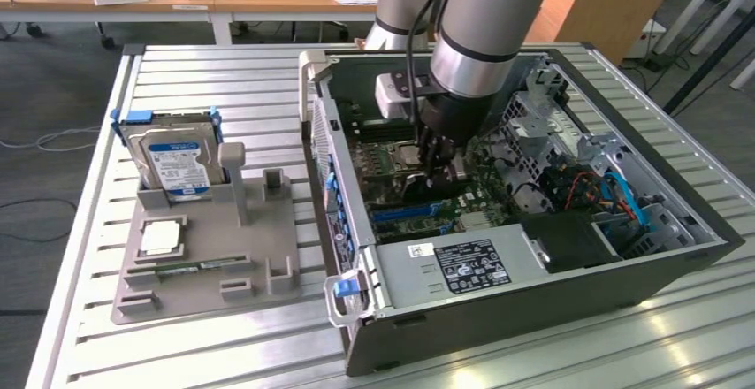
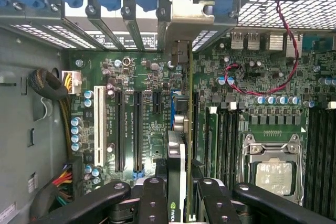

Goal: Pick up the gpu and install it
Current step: 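Insert the gpu into the slot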

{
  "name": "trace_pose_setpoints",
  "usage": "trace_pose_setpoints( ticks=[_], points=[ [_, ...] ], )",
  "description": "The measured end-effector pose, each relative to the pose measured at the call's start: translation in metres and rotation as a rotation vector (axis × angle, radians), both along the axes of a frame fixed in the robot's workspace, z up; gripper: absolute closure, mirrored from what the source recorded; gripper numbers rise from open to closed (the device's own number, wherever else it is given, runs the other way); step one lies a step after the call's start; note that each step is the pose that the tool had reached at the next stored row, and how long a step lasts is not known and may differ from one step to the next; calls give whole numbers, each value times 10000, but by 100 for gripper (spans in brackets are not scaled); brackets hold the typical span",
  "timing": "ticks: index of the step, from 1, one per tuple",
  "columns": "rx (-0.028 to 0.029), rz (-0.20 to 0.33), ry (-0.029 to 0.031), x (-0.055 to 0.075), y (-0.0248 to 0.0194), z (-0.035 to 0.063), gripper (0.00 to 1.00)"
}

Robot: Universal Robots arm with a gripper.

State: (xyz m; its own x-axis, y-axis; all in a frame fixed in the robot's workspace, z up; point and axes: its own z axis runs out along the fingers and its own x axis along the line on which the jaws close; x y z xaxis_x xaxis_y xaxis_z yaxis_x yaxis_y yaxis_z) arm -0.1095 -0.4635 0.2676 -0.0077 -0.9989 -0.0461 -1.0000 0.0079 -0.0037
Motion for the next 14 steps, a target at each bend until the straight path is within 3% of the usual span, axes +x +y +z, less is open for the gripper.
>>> trace_pose_setpoints(
  ticks=[14],
  points=[
    [-9,3,3,-18,-6,-10,73]
  ],
)
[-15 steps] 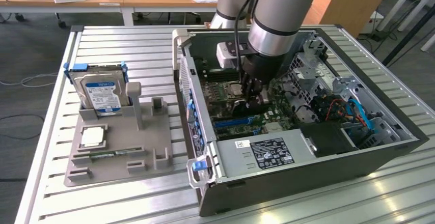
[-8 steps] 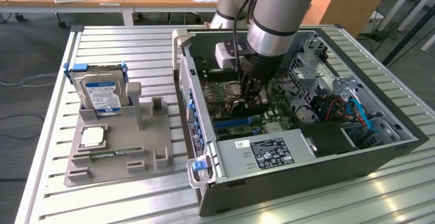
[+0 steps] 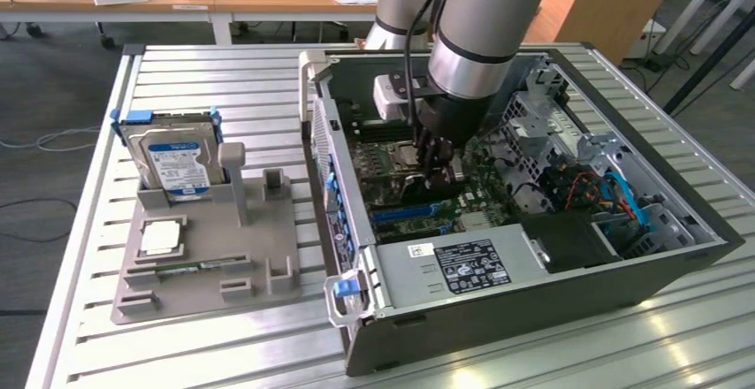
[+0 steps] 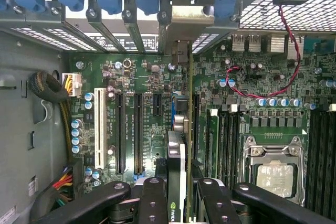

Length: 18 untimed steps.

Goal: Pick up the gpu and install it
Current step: 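Insert the gpu into the slot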

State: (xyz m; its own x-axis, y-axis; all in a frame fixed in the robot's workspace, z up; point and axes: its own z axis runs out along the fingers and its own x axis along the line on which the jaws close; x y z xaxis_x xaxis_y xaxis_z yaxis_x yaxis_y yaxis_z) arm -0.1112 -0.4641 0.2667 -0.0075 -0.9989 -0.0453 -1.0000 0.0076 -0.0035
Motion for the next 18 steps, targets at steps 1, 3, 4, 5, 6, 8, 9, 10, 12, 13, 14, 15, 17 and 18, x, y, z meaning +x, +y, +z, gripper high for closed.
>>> trace_pose_setpoints(
  ticks=[1,3,4,5,6,8,9,10,12,13,14,15,17,18],
  points=[
    [1,-1,-1,2,0,-1,73],
    [2,-1,-1,6,0,-2,73],
    [2,-1,-1,8,0,-2,73],
    [3,1,-2,12,0,-3,73],
    [3,0,-2,16,0,-4,73],
    [1,-1,-1,22,0,-3,73],
    [2,-2,-1,24,0,-4,73],
    [2,-2,-1,26,0,-4,73],
    [2,-1,-1,27,-1,-4,73],
    [2,-1,-1,28,-2,-4,73],
    [1,0,-1,28,-5,-4,73],
    [2,0,-1,28,-9,-4,73],
    [2,-1,-1,28,-14,-4,73],
    [2,-2,-1,28,-14,-4,73]
  ],
)
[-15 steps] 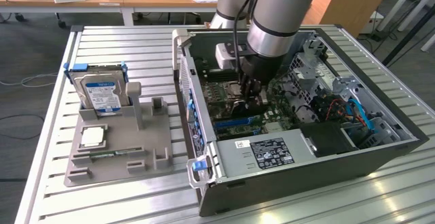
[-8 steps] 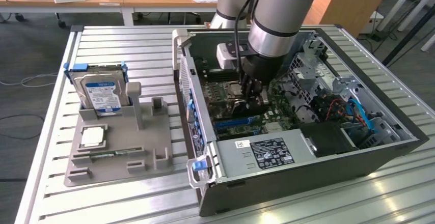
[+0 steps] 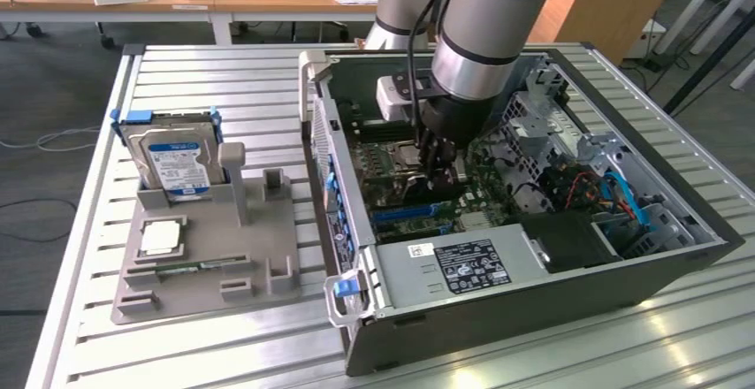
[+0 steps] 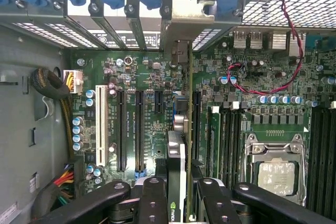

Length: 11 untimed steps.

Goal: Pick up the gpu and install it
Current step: 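Insert the gpu into the slot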

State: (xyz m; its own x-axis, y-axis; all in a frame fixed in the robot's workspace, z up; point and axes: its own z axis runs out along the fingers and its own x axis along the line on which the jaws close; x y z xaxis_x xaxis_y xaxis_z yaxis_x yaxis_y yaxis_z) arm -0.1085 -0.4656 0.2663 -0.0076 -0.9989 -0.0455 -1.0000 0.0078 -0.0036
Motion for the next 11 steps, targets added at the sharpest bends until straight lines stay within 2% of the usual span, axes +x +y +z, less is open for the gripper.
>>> trace_pose_setpoints(
  ticks=[11],
  points=[
    [0,3,0,-17,-4,0,73]
  ],
)
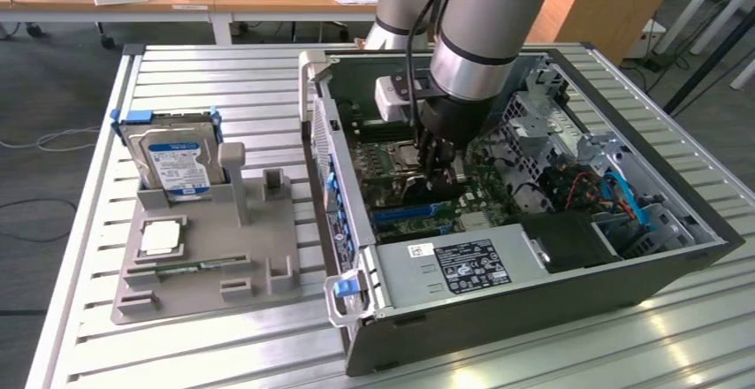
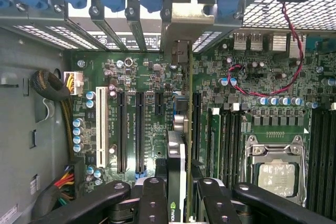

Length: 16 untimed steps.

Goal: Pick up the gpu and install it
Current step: 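Insert the gpu into the slot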

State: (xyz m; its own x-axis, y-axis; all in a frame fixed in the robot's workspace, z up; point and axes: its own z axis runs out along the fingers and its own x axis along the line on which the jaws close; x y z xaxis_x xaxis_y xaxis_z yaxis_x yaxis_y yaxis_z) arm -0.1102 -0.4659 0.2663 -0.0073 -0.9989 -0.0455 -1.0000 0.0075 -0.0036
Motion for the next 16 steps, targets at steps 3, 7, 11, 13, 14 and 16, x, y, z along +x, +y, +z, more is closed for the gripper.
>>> trace_pose_setpoints(
  ticks=[3,7,11,13,14,16],
  points=[
    [0,-2,0,-4,0,0,73],
    [-1,-2,0,-11,0,0,73],
    [0,-3,0,-21,0,0,73],
    [-1,-2,0,-27,0,0,73],
    [0,-2,0,-29,0,0,73],
    [-1,-1,0,-32,0,0,73]
  ],
)
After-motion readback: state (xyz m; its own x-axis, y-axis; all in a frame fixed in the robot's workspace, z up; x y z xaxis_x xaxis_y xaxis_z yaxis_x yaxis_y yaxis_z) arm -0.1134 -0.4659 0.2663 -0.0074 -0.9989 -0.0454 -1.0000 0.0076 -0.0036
